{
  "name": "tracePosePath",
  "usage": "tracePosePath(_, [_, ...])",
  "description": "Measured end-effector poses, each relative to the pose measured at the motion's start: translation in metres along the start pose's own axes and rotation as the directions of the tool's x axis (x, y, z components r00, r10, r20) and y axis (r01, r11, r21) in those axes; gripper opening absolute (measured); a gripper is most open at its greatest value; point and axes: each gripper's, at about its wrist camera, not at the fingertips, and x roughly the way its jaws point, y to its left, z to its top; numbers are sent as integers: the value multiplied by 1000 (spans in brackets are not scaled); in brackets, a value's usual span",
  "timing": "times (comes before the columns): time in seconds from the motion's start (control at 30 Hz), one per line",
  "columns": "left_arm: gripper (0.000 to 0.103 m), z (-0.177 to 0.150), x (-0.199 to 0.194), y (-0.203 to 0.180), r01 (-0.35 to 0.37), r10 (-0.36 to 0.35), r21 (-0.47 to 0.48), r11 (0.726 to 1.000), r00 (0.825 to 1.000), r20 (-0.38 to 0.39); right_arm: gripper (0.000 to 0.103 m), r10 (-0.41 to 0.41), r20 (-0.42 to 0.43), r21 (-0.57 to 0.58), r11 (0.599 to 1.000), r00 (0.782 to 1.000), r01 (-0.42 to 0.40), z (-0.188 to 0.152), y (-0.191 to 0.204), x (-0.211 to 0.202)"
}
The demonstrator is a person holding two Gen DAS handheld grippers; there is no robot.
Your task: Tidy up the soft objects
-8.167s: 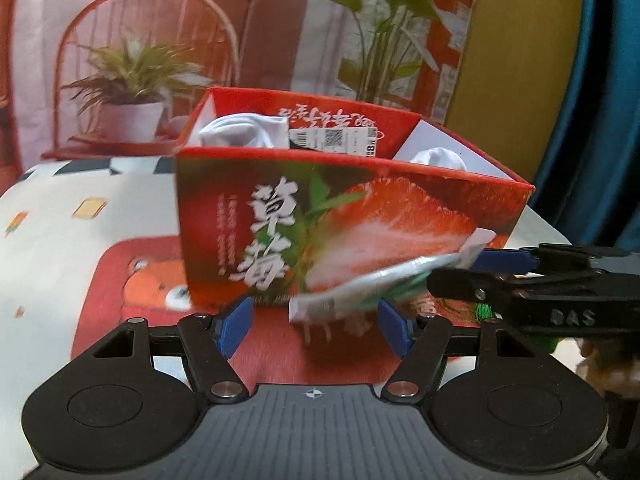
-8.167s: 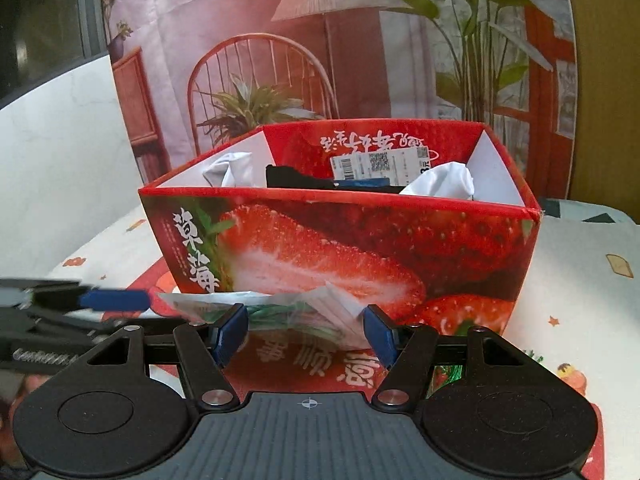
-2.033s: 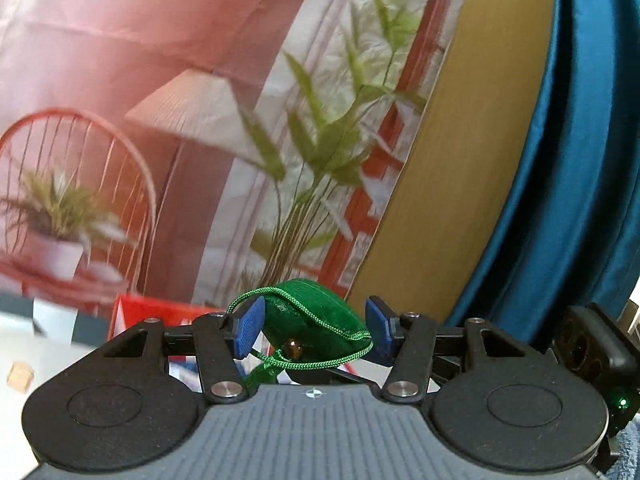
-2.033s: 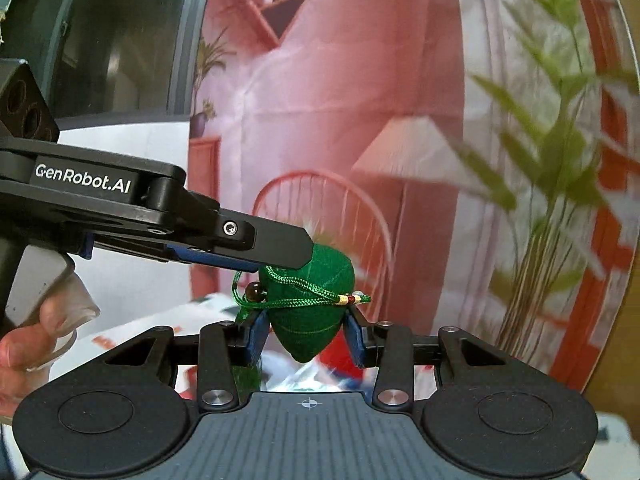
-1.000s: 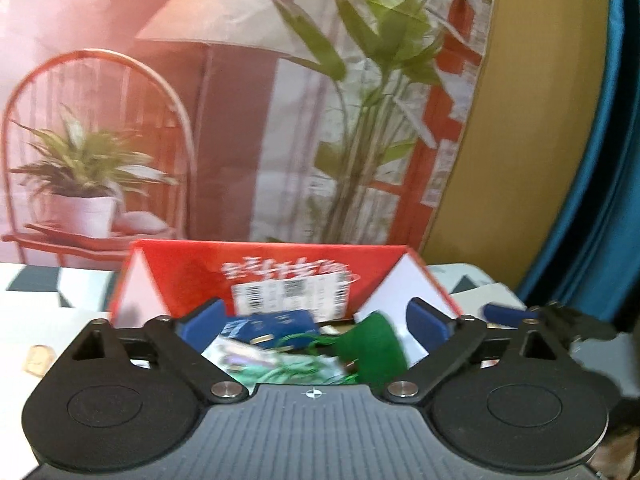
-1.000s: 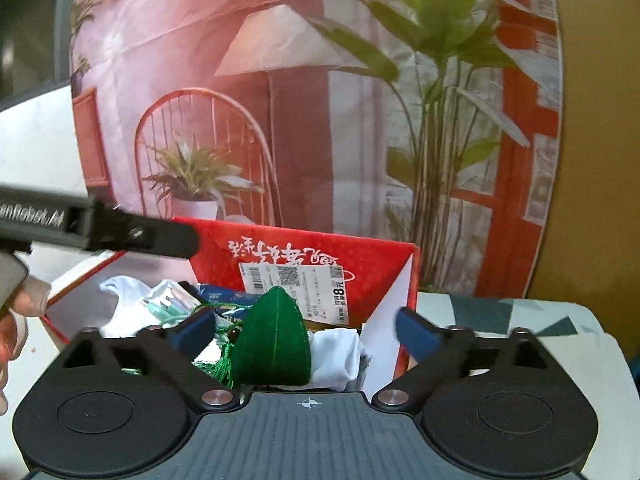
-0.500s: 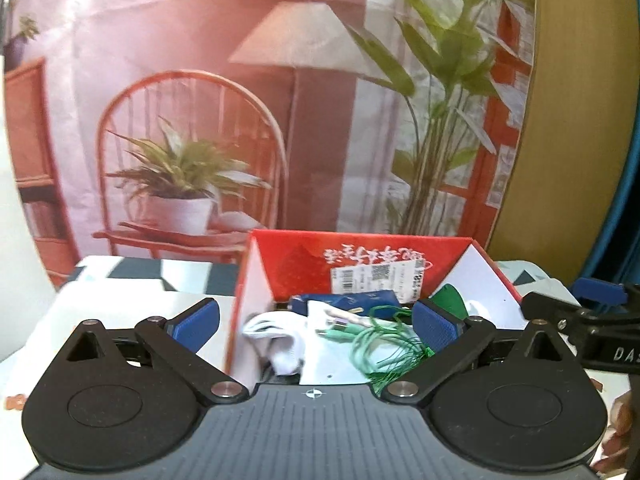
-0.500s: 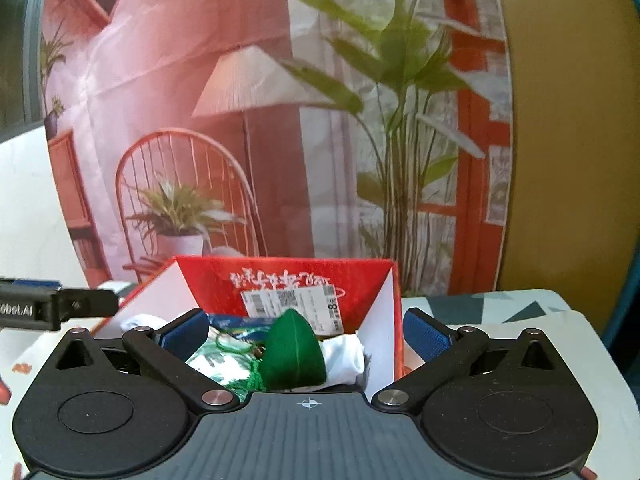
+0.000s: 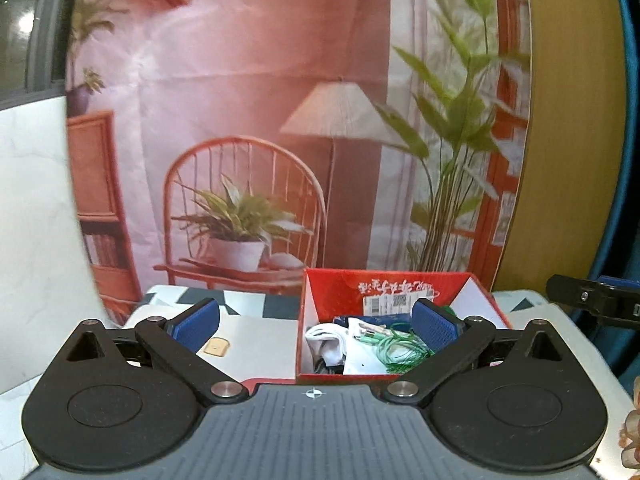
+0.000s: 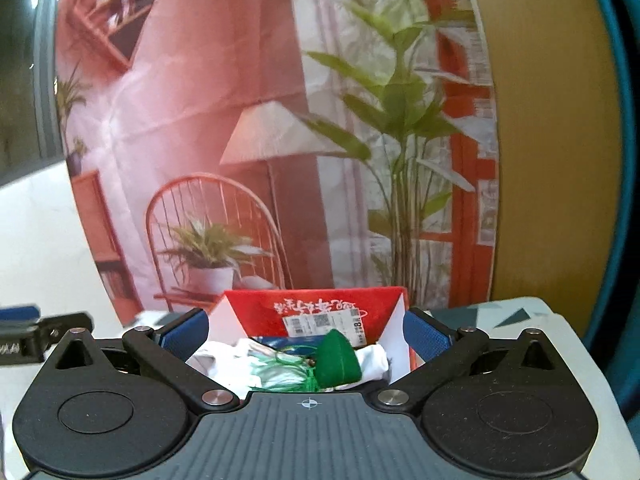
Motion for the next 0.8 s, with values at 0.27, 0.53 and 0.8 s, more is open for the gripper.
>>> tracePosePath(0.27, [103, 6, -75, 5, -54, 54, -1, 999, 998, 35, 103, -54, 38, -71, 996, 998, 56, 11, 32, -66])
tracePosePath(0.53, [103, 6, -118, 8, -83, 85, -32, 996, 994, 72, 103, -50, 70, -82, 995, 996, 56, 13, 47, -113])
tracePosePath(0.8, [103, 4, -128, 4, -96, 98, -32, 995, 991, 94, 103, -63, 92, -127, 989, 994, 75, 11, 55, -132])
